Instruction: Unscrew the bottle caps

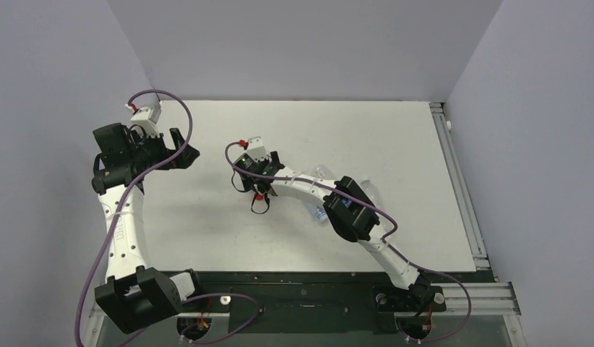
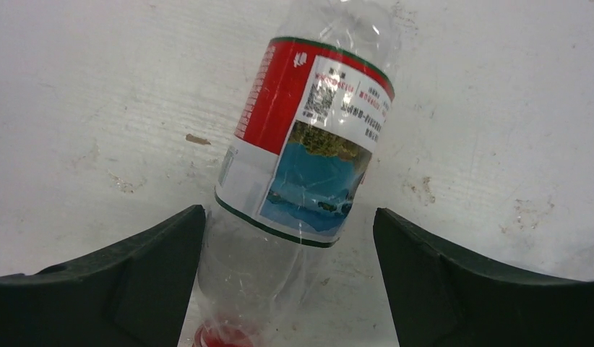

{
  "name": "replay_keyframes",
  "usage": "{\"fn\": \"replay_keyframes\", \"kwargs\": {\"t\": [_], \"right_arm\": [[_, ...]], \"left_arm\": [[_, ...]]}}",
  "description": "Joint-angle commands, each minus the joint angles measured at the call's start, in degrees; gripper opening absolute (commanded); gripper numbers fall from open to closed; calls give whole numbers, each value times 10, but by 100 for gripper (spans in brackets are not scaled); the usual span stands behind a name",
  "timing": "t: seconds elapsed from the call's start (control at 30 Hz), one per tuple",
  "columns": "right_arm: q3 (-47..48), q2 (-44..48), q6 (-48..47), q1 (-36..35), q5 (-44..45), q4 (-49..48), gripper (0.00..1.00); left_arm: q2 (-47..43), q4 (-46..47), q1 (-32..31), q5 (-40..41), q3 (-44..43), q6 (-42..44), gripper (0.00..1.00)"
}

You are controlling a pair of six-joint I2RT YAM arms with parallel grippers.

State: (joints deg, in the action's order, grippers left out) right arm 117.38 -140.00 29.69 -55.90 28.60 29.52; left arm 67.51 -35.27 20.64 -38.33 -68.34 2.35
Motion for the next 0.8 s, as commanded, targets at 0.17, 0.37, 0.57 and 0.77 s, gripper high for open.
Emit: {"fn": "replay_keyframes", "kwargs": {"t": [0.17, 0.37, 0.57, 0.77], "right_arm": [[-72, 31, -3, -1, -17, -32, 66], [-152, 123, -49, 0, -40, -62, 51], [-205, 251, -73, 14, -136, -71, 38], [-253, 373, -61, 40, -347, -72, 38]], "left_arm": [[-1, -32, -54, -19, -38, 39, 96], [-8, -91, -103, -14, -53, 102, 97], [-30, -138, -107, -65, -69, 170, 97], [-99, -142, -108, -143, -43, 250, 96]]}}
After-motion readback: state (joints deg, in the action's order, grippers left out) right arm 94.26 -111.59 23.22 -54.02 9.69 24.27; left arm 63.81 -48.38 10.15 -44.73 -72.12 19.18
